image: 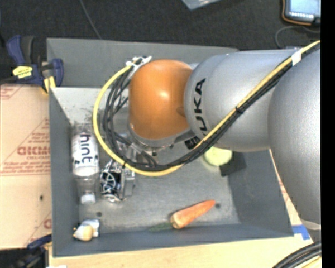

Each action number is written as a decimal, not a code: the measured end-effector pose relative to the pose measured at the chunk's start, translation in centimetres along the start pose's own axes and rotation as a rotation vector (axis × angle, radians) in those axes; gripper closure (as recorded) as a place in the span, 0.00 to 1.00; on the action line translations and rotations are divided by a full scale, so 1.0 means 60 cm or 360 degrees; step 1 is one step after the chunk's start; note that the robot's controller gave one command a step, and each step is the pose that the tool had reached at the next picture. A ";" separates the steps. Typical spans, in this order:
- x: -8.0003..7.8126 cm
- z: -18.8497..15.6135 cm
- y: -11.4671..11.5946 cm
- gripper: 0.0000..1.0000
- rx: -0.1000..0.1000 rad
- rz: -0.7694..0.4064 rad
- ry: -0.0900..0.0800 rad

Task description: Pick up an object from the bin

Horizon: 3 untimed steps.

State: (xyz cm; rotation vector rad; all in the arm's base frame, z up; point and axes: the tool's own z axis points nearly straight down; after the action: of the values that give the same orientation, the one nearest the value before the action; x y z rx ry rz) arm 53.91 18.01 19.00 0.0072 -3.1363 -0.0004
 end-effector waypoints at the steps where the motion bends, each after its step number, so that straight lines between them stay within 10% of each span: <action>1: -0.003 -0.008 -0.002 0.00 -0.0003 0.0007 -0.0012; 3: 0.017 0.126 -0.029 0.00 -0.0004 -0.0091 -0.0018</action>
Offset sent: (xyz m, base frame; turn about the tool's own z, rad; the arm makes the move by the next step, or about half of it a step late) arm -0.0227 -0.0324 -0.1025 -0.2095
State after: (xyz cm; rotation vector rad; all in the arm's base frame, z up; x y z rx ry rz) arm 52.86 16.29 11.48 0.0971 -3.1460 -0.0044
